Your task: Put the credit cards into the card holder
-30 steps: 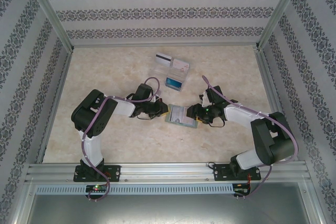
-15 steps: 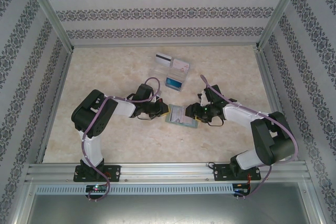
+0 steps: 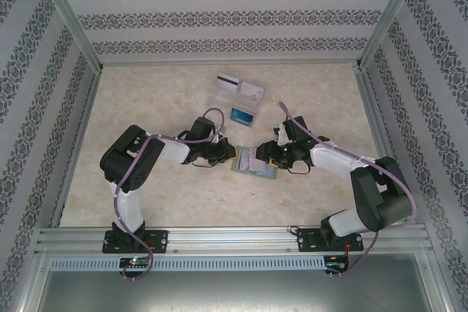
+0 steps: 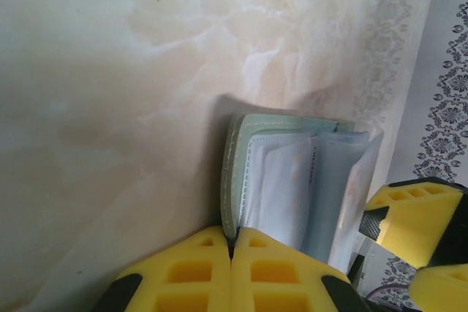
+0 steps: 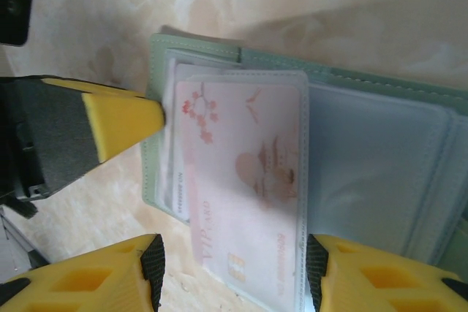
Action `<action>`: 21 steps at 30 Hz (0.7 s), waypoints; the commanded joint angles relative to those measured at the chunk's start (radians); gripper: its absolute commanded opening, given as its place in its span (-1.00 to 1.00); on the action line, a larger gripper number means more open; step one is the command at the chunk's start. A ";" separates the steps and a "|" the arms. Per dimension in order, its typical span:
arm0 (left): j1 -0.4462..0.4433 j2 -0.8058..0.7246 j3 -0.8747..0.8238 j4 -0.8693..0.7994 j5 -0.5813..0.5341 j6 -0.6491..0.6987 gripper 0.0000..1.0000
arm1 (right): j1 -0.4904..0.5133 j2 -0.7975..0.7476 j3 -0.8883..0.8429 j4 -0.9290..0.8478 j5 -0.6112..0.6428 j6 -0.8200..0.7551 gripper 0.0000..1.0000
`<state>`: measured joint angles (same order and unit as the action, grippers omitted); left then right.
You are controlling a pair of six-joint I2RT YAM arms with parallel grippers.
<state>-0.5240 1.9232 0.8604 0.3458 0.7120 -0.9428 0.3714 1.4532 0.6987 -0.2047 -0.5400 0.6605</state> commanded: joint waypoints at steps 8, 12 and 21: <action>-0.015 -0.010 0.023 -0.041 -0.011 0.019 -0.99 | 0.028 -0.063 0.045 0.086 -0.074 0.085 0.13; -0.015 -0.008 0.020 -0.038 -0.013 0.019 -0.99 | 0.045 -0.020 0.060 0.136 -0.093 0.103 0.13; -0.016 -0.021 0.003 -0.025 -0.020 0.012 -0.91 | 0.137 0.157 0.128 0.242 -0.065 0.124 0.13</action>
<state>-0.5243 1.9232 0.8627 0.3428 0.7090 -0.9432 0.4801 1.5688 0.7925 -0.0227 -0.6113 0.7685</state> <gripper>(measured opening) 0.049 0.565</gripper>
